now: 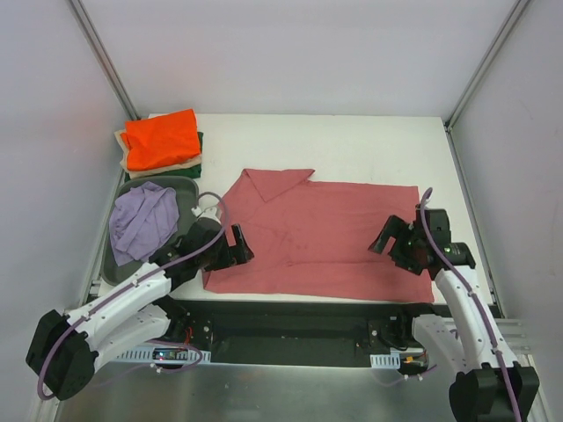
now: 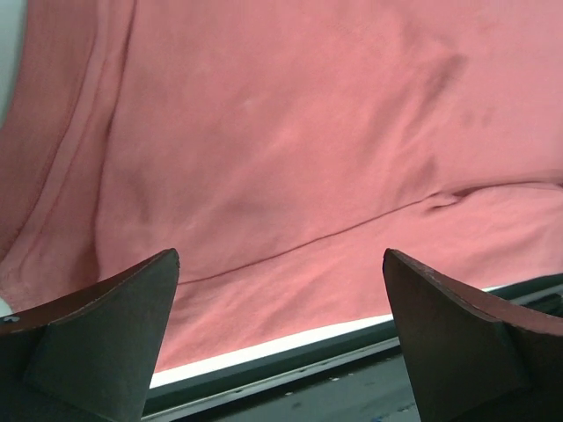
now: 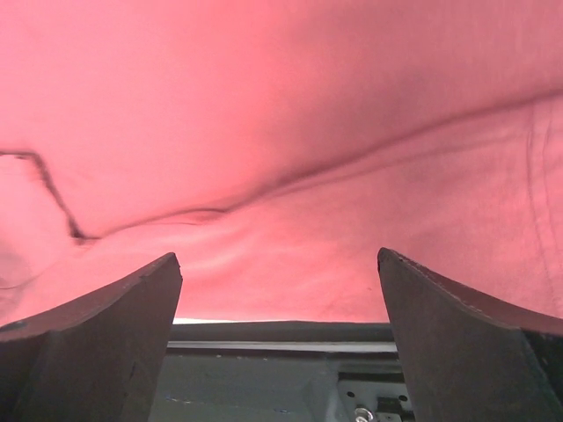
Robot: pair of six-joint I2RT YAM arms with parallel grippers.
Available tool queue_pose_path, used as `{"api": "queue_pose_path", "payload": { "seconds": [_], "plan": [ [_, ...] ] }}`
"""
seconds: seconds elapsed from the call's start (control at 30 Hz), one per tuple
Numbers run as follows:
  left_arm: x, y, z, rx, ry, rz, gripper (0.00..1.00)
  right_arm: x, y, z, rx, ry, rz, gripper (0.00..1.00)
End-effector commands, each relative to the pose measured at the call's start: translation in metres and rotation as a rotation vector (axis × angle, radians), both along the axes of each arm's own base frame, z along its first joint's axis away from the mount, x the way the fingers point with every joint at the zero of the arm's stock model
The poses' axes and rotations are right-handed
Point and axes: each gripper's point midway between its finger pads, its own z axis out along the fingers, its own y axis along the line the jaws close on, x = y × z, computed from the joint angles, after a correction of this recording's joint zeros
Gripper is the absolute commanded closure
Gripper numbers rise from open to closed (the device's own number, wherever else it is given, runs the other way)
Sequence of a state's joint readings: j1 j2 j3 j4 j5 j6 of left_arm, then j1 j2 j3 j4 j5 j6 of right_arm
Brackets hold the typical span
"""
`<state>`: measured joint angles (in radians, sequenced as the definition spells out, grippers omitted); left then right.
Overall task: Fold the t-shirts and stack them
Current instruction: Fold the flattened tshirt in 1/3 of the way
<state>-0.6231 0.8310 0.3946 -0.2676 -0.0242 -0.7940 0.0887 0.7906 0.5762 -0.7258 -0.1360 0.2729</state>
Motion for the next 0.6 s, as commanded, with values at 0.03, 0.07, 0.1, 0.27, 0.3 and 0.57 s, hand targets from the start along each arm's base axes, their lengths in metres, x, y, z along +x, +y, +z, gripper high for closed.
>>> {"api": "queue_pose_path", "payload": {
  "seconds": [0.03,0.07,0.1,0.27,0.3,0.57],
  "plan": [
    [0.04,-0.022,0.064,0.021,-0.142,-0.077,0.01,0.035,-0.001,0.056,-0.03,-0.155,0.044,0.04],
    [0.051,-0.023,0.071,0.048,-0.159,-0.067,0.01,0.041,-0.002,0.059,-0.037,-0.163,0.039,0.04],
    [0.063,-0.026,0.077,0.072,-0.171,-0.062,0.01,0.049,-0.003,0.065,-0.047,-0.179,0.032,0.04],
    [0.125,-0.044,0.087,0.206,-0.193,-0.08,0.01,0.077,-0.019,0.073,-0.129,-0.191,-0.022,0.04],
    [0.138,-0.047,0.084,0.21,-0.172,-0.079,0.02,0.078,-0.02,0.072,-0.135,-0.183,-0.014,0.04],
    [0.202,-0.082,0.045,0.2,-0.041,-0.168,0.34,0.073,-0.042,0.036,-0.245,-0.078,-0.019,0.04]
  ]
}}
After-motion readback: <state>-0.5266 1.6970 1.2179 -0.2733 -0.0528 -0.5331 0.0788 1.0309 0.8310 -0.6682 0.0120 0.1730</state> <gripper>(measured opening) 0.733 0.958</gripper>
